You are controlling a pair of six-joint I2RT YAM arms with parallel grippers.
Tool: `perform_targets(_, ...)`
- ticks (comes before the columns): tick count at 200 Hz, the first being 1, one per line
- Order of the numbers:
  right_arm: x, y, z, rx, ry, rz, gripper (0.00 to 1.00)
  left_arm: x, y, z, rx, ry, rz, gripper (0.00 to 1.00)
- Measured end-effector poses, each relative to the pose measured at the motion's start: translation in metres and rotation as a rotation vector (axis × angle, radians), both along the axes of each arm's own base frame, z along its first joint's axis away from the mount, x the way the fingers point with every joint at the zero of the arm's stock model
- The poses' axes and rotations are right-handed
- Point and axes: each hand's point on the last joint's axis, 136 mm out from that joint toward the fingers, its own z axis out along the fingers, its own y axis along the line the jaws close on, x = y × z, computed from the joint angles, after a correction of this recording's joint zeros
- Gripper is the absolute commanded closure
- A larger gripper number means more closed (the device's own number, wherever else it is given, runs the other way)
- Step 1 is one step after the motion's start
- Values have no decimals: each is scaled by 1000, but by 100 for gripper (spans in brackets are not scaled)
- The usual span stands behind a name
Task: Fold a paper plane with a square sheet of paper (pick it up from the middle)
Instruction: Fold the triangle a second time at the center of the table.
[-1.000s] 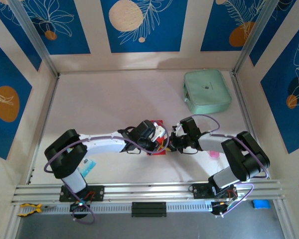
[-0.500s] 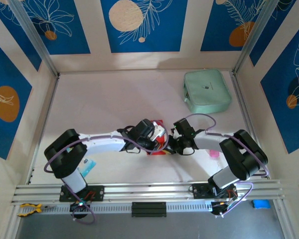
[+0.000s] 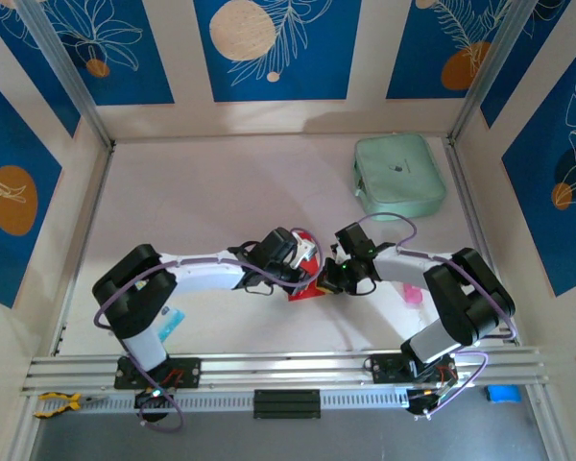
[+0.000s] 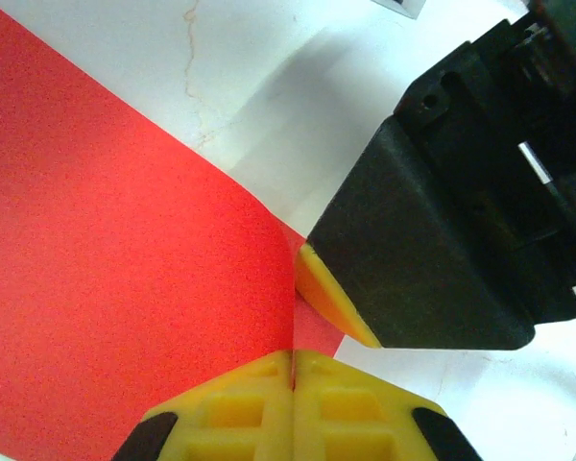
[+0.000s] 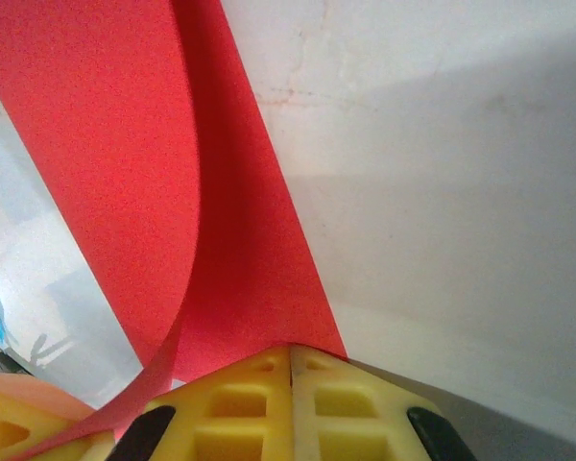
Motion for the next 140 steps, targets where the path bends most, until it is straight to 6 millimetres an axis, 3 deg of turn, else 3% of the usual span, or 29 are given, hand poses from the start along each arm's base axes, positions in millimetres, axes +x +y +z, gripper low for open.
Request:
perform_targets(79,11,15,12,88,-37,-8,95,2,-2,2,-12,-1,10,100)
perform_targets(140,9,11,-1,59,-7,-17,97,3,-1,2,-13,-1,14,100)
